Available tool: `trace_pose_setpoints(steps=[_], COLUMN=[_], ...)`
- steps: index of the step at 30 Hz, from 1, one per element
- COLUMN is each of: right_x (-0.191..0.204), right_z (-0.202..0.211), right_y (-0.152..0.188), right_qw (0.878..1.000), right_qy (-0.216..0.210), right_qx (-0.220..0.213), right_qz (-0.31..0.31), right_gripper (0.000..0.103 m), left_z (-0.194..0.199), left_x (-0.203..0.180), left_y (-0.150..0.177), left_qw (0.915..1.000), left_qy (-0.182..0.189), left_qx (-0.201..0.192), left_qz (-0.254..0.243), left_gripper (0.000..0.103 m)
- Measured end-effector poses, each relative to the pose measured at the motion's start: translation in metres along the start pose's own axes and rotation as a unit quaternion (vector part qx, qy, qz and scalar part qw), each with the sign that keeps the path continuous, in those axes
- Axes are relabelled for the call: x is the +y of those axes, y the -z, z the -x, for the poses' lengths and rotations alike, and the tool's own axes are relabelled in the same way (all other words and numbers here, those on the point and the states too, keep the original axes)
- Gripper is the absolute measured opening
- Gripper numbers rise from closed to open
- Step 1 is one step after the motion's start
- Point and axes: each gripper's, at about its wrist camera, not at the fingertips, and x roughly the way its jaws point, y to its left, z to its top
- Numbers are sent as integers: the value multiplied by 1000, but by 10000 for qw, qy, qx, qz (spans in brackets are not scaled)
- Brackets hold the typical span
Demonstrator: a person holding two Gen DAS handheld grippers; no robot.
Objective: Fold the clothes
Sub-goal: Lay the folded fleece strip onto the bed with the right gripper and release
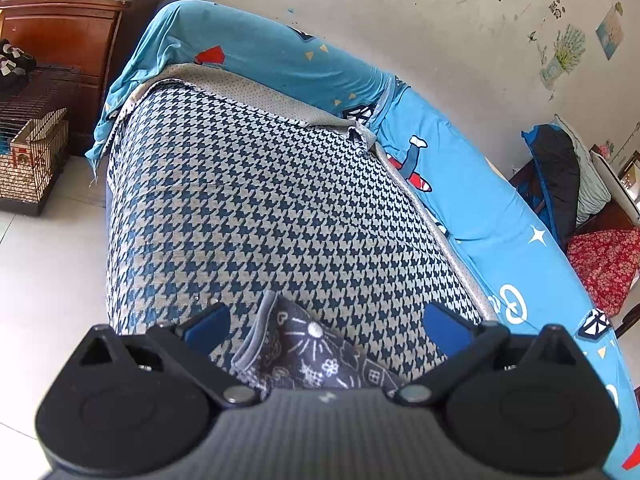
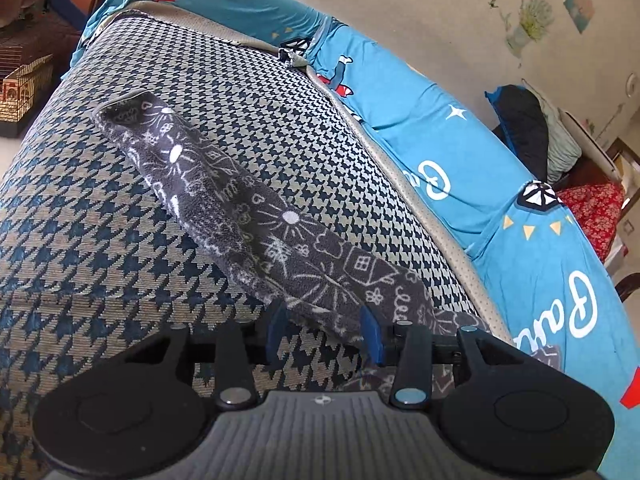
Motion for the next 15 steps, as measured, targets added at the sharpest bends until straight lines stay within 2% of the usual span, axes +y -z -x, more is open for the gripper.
trace_pose_setpoints(steps=[7,8,9,10,13,15], right_x=[14,16,17,18,22,20], right_z=[-18,-19,-21,-22,-23,-21], right_y=[6,7,8,9,10,10], right_qw=[9994,9993,9992,9989,9985,9967], right_qy=[-270,-309,-338,-397,-419,-620], right_qx=[185,198,214,260,273,283], right_qz=[71,69,52,0,-204,-440], right_gripper=[41,36,20,13,6,4], left_z=[-1,-1,0,0,-1,-1], left_x=[-1,-1,0,1,4,7], left_y=[-1,-1,-1,-2,-3,-5], left_qw=[10000,10000,10000,10000,10000,9999], left_qy=[-6,-3,-11,-29,-87,-101], left_qx=[30,26,10,-3,-11,-10], left_qz=[-58,-59,-58,-52,-17,27], left_gripper=[103,103,103,103,103,103])
